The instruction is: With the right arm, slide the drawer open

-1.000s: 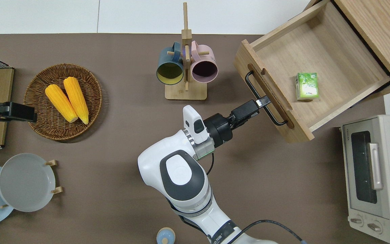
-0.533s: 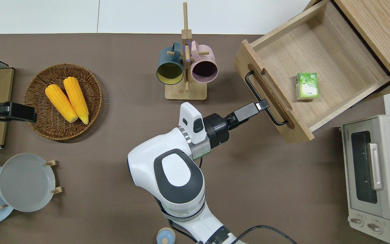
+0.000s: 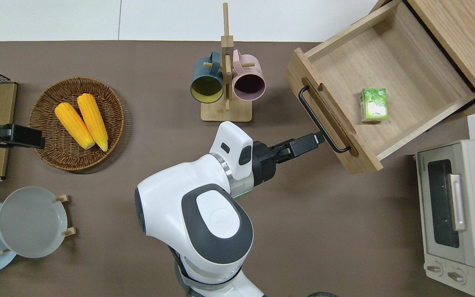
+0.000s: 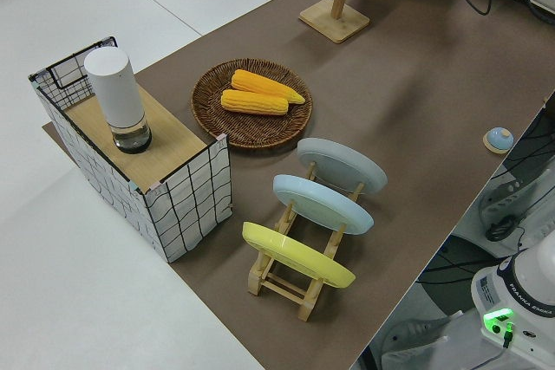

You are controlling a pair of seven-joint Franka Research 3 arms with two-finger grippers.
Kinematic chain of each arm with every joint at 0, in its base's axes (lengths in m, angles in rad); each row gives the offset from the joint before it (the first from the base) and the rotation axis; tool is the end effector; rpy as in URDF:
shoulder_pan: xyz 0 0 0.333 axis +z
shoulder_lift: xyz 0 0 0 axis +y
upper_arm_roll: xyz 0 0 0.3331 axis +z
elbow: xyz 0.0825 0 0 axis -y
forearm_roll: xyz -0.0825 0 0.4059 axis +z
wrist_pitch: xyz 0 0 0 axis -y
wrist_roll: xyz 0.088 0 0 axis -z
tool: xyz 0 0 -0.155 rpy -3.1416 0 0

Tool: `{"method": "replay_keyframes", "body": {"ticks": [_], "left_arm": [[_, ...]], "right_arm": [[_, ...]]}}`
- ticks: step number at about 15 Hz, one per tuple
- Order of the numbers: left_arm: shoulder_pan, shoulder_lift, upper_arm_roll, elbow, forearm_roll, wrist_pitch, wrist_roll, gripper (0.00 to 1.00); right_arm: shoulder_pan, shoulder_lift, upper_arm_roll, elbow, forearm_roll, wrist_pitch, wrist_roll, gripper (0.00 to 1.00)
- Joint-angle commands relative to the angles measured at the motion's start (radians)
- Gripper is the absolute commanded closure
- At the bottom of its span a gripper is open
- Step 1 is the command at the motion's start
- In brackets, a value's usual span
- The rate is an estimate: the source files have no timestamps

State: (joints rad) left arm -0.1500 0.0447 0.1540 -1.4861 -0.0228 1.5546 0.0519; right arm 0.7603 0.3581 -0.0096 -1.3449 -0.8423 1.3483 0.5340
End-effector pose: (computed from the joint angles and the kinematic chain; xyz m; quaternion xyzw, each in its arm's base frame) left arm 0.5911 -0.0032 0.6082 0.9996 -0.0244 0.0124 0.0076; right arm 0.5567 0.3467 0.5254 0.8944 0.0787 0.1168 0.4246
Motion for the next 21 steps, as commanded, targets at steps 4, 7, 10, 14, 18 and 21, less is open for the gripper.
{"method": "replay_keyframes", "body": {"ticks": [4, 7, 10, 14, 18, 21], "left_arm": [[-0.017, 0.012, 0.016, 0.02, 0.014, 0.001, 0.006, 0.0], [-0.017, 0.012, 0.016, 0.02, 0.015, 0.001, 0.006, 0.0], [-0.017, 0.012, 0.016, 0.02, 0.015, 0.001, 0.006, 0.0], [-0.017, 0.012, 0.016, 0.02, 0.015, 0.001, 0.006, 0.0], [-0.017, 0.012, 0.016, 0.02, 0.014, 0.001, 0.006, 0.0], [-0.017, 0.012, 0.016, 0.02, 0.015, 0.001, 0.006, 0.0]], "right_arm": [[-0.278, -0.234, 0.013, 0.018, 0.481, 0.0, -0.046, 0.015], [-0.41, -0.292, 0.013, 0.013, 0.593, 0.0, -0.181, 0.015], [-0.556, -0.335, 0.013, -0.014, 0.691, 0.002, -0.294, 0.015], [-0.711, -0.352, 0.013, -0.078, 0.788, 0.03, -0.371, 0.015], [-0.774, -0.355, 0.013, -0.152, 0.835, 0.093, -0.381, 0.013], [-0.774, -0.372, 0.013, -0.229, 0.833, 0.155, -0.379, 0.015]]}}
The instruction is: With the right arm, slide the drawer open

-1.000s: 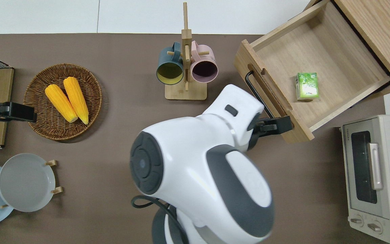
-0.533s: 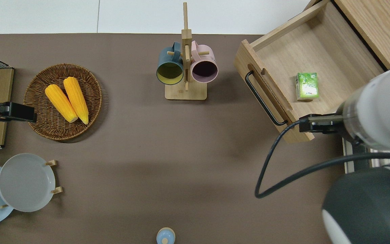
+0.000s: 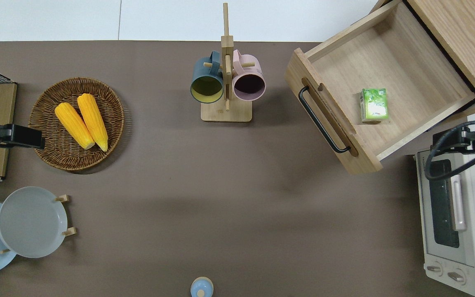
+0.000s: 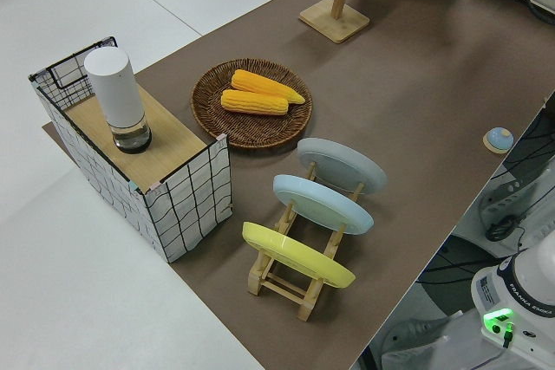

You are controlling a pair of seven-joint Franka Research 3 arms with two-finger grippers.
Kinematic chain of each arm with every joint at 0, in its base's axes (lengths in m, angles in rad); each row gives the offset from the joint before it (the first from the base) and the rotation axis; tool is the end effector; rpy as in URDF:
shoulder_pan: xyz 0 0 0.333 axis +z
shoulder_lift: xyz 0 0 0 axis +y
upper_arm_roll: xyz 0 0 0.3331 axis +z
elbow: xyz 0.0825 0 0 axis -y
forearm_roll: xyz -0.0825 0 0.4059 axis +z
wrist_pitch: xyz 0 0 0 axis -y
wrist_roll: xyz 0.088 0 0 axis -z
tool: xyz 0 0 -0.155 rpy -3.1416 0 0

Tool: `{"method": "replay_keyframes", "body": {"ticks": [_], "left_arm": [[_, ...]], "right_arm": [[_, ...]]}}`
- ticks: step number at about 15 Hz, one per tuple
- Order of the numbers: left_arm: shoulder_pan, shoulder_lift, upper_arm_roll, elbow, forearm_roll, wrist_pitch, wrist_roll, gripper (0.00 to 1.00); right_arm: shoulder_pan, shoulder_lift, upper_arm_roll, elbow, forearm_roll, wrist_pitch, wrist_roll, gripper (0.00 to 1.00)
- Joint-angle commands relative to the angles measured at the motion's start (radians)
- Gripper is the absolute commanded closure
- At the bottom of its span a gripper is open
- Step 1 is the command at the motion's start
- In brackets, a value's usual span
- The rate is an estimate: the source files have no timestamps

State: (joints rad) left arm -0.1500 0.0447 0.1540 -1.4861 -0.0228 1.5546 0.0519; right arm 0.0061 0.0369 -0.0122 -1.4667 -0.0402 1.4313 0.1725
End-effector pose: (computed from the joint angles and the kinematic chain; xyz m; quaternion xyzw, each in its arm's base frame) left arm 0.5911 -0.0032 0.6082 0.9996 -0.0244 0.0124 0.0076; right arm 0.5707 -0.0100 0.6116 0.9950 -0.0912 -0.0343 0.0232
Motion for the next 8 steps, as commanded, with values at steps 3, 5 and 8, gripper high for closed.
{"method": "replay_keyframes", "body": {"ticks": [3, 5, 8], "left_arm": [[-0.017, 0.012, 0.016, 0.02, 0.014, 0.001, 0.006, 0.0], [-0.017, 0.012, 0.016, 0.02, 0.014, 0.001, 0.006, 0.0], [-0.017, 0.012, 0.016, 0.02, 0.014, 0.001, 0.006, 0.0]], "right_arm": [[-0.018, -0.052, 0.014, -0.129, 0.023, 0.095, -0.016, 0.013], [-0.012, -0.054, 0.014, -0.144, 0.016, 0.095, -0.016, 0.013], [-0.008, -0.057, 0.015, -0.155, 0.025, 0.123, -0.016, 0.013]]}}
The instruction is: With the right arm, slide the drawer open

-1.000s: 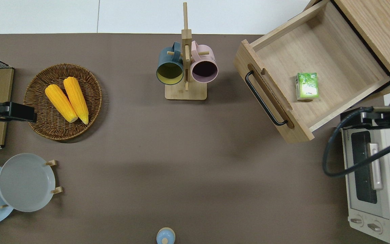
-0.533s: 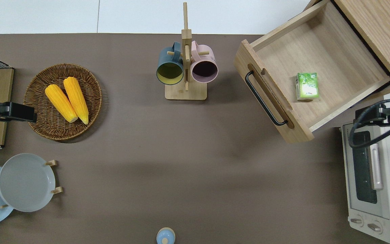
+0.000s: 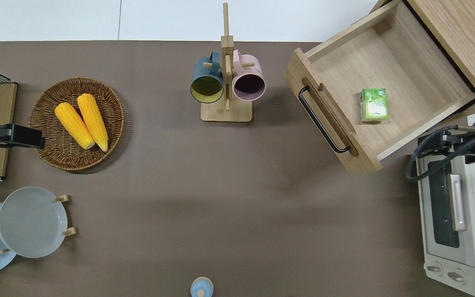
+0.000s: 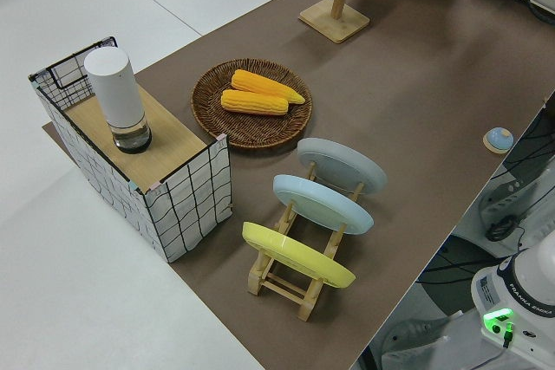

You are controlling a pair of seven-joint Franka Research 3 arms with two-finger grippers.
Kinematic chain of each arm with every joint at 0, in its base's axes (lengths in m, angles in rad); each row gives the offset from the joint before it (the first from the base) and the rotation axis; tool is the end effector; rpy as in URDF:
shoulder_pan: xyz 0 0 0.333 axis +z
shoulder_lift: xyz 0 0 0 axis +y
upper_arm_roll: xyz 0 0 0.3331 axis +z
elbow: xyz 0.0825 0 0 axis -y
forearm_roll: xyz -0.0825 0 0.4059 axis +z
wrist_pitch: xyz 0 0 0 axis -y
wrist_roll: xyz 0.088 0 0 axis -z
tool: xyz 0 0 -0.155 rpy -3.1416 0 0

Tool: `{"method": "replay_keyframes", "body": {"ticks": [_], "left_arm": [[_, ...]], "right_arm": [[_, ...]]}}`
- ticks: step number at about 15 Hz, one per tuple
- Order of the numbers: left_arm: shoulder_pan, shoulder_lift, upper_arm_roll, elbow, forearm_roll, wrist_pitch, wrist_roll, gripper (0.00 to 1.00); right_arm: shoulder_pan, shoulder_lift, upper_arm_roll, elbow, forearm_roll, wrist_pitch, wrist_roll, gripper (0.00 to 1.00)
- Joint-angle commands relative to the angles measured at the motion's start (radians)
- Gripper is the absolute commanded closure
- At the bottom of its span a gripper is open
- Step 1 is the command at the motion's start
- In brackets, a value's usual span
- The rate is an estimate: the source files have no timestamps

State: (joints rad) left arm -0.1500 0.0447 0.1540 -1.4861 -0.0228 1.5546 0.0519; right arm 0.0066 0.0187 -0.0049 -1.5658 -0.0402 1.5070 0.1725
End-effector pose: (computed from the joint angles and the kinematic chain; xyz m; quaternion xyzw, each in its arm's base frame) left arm 0.5911 -0.0032 0.6082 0.9996 -0.0244 0.0124 0.0076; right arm 0.5715 -0.0054 0.5802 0.9954 -0.0857 -0.0368 0.0234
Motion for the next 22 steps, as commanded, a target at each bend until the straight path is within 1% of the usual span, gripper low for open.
{"method": "replay_keyframes", "body": {"ticks": [1, 3, 6, 8, 10, 12, 13, 14, 15, 16, 18, 22], "left_arm": [[-0.017, 0.012, 0.016, 0.02, 0.015, 0.001, 0.006, 0.0], [-0.017, 0.012, 0.016, 0.02, 0.014, 0.001, 0.006, 0.0], [-0.017, 0.012, 0.016, 0.02, 0.015, 0.001, 0.006, 0.0], [-0.017, 0.012, 0.016, 0.02, 0.014, 0.001, 0.006, 0.0], [-0.017, 0.012, 0.016, 0.02, 0.014, 0.001, 0.006, 0.0], [-0.017, 0.012, 0.016, 0.02, 0.015, 0.001, 0.006, 0.0], [-0.017, 0.012, 0.016, 0.02, 0.014, 0.001, 0.006, 0.0], [-0.017, 0.012, 0.016, 0.02, 0.014, 0.001, 0.006, 0.0], [-0.017, 0.012, 0.016, 0.02, 0.015, 0.001, 0.006, 0.0], [-0.017, 0.012, 0.016, 0.02, 0.014, 0.001, 0.006, 0.0], [-0.017, 0.012, 0.016, 0.02, 0.014, 0.001, 0.006, 0.0], [-0.017, 0.012, 0.016, 0.02, 0.014, 0.001, 0.006, 0.0]], "right_arm": [[-0.005, -0.039, 0.006, -0.06, 0.02, 0.05, -0.014, 0.015], [-0.004, -0.048, 0.008, -0.092, 0.022, 0.084, -0.013, 0.015], [-0.004, -0.043, 0.008, -0.092, 0.026, 0.091, -0.01, 0.013], [-0.004, -0.04, 0.008, -0.091, 0.029, 0.116, -0.016, 0.013], [-0.002, -0.04, 0.009, -0.088, 0.031, 0.117, 0.001, 0.013], [-0.004, -0.042, 0.01, -0.086, 0.031, 0.111, -0.021, 0.013], [-0.005, -0.043, 0.01, -0.085, 0.031, 0.107, -0.051, 0.013], [-0.005, -0.045, 0.01, -0.085, 0.032, 0.107, -0.141, 0.013], [-0.008, -0.045, 0.01, -0.085, 0.04, 0.108, -0.206, 0.013], [-0.007, -0.045, 0.01, -0.085, 0.052, 0.105, -0.199, 0.013], [-0.005, -0.043, 0.01, -0.082, 0.056, 0.102, -0.109, 0.013], [-0.005, -0.043, 0.01, -0.08, 0.057, 0.102, -0.116, 0.013]]}}
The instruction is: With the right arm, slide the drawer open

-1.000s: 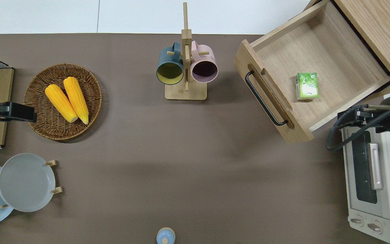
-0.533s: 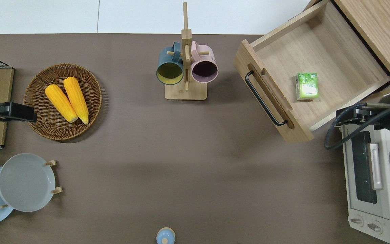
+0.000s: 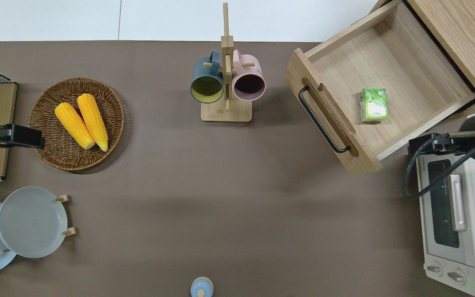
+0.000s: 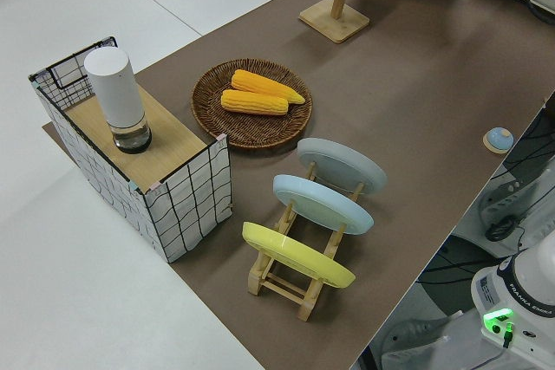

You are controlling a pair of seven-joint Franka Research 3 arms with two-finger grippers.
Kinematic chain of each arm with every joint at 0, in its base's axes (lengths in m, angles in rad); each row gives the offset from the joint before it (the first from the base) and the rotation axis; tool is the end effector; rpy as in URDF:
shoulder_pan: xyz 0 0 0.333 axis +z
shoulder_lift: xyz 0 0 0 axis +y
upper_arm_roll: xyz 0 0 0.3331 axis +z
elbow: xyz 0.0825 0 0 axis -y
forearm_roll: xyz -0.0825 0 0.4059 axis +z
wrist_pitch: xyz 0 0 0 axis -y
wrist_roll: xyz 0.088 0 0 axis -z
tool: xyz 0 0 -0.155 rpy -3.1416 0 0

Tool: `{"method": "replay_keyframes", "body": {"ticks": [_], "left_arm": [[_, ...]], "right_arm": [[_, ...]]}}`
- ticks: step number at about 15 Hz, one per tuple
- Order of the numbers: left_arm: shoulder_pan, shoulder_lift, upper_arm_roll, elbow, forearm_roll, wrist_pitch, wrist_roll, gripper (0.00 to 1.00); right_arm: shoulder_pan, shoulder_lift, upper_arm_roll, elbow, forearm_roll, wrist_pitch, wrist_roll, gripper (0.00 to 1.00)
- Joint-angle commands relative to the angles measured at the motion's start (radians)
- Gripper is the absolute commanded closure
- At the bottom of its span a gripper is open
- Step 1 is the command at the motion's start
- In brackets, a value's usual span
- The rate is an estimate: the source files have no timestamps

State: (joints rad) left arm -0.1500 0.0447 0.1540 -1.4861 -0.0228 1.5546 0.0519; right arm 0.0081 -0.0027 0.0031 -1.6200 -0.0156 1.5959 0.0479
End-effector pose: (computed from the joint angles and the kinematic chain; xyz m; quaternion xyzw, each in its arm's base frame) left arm 0.5911 -0.0032 0.6082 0.9996 -0.0244 0.0124 0.0076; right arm 0.5756 0.0041 0.5730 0.9997 -0.0181 -0.0105 0.0081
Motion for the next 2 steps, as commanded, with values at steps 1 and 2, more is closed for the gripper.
{"method": "replay_keyframes", "body": {"ticks": [1, 2], "left_arm": [[-0.017, 0.012, 0.016, 0.02, 0.014, 0.001, 0.006, 0.0], [-0.017, 0.012, 0.016, 0.02, 0.015, 0.001, 0.006, 0.0]], "right_arm": [[-0.008, -0.019, 0.001, -0.021, 0.033, 0.01, 0.01, 0.013], [-0.007, -0.016, 0.001, -0.017, 0.033, 0.003, 0.015, 0.013]]}}
